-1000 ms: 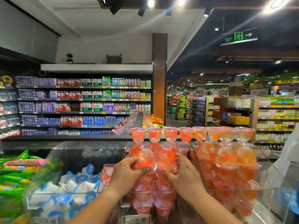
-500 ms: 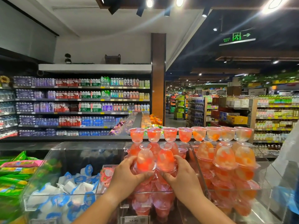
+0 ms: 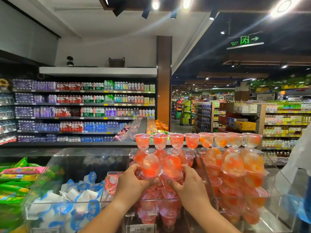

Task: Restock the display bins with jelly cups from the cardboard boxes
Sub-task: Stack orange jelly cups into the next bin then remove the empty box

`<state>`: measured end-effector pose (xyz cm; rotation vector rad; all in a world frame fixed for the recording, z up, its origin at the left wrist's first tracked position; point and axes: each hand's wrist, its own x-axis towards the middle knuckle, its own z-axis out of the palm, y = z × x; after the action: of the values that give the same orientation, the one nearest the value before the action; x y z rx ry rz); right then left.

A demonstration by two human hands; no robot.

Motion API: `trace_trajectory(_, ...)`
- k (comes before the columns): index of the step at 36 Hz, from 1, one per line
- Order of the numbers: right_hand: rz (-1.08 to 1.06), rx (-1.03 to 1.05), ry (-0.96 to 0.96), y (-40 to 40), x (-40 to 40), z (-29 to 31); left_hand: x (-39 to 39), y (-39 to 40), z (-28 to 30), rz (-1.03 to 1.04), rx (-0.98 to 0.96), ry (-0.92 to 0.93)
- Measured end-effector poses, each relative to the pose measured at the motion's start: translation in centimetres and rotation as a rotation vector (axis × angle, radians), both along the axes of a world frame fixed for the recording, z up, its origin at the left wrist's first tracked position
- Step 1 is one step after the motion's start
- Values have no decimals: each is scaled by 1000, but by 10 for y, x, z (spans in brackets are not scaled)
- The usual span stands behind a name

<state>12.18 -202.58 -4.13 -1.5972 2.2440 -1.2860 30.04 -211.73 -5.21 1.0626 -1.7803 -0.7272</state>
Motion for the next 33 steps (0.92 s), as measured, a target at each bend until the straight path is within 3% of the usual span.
trace_trajectory(33, 3, -11, 17, 7, 2, 3, 8, 10, 5, -18, -13, -42)
